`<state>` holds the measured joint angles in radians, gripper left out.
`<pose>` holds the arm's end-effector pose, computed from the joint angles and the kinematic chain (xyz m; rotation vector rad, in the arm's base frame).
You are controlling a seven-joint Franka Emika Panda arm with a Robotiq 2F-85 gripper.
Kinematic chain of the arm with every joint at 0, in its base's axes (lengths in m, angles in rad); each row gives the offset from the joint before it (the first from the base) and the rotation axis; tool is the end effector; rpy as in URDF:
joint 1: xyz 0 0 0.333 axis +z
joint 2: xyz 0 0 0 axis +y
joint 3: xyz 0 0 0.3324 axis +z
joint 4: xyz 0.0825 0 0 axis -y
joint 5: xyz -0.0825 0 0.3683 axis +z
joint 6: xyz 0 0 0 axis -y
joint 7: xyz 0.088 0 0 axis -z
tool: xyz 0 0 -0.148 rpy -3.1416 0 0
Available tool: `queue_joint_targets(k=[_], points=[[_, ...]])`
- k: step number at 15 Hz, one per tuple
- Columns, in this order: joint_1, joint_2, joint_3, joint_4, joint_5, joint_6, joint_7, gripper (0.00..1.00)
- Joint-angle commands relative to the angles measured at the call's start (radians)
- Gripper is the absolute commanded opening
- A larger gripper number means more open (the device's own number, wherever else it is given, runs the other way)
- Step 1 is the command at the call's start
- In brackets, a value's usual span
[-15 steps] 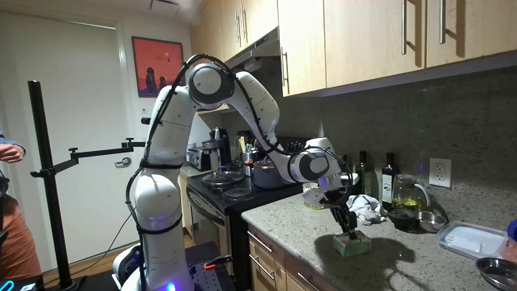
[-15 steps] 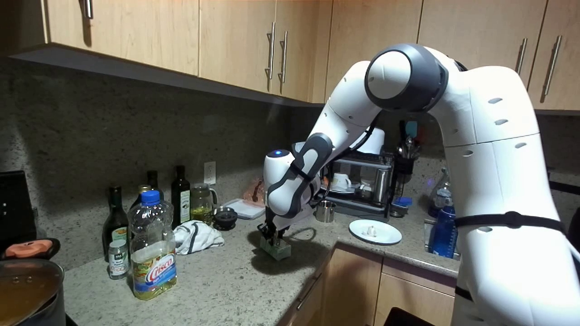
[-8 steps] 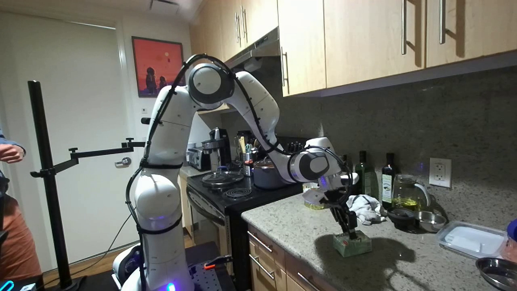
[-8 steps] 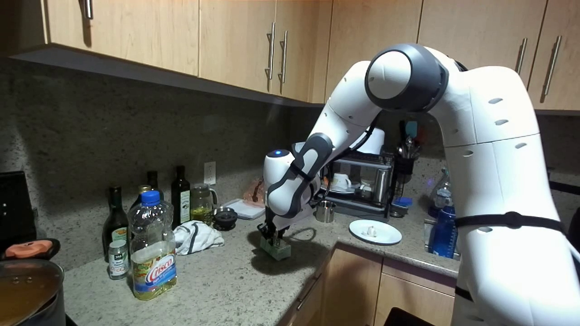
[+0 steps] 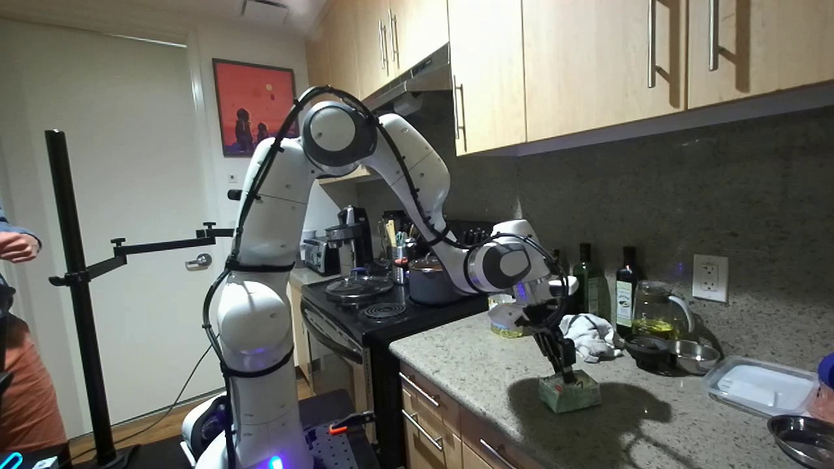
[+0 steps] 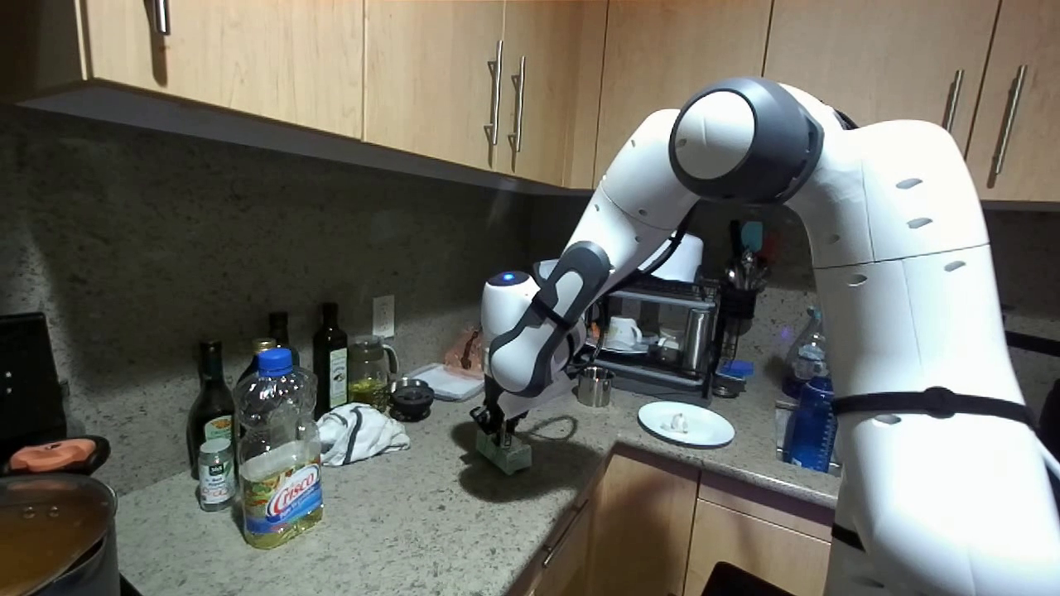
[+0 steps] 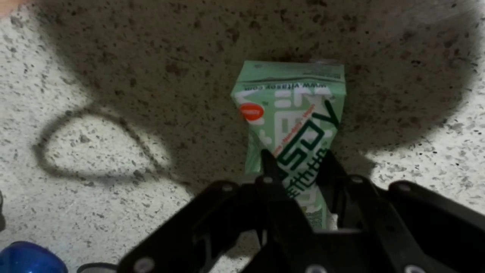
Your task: Put the juice box upright
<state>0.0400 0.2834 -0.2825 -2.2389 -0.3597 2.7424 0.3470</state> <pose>0.5562 -0.1289 0.2566 2.8593 -0.3634 0.3337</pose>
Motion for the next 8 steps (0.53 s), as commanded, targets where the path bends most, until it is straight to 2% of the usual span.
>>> queue_joint_targets(k=[1,6,7,8], points=[[0.014,-0.041,-0.015,-0.026,-0.044,0.013,0.049,0.32],[0.012,-0.058,-0.016,-0.031,-0.061,0.016,0.06,0.4],[0.012,-0.063,-0.017,-0.031,-0.068,0.018,0.064,0.34],[0.01,-0.07,-0.015,-0.031,-0.071,0.016,0.065,0.35]])
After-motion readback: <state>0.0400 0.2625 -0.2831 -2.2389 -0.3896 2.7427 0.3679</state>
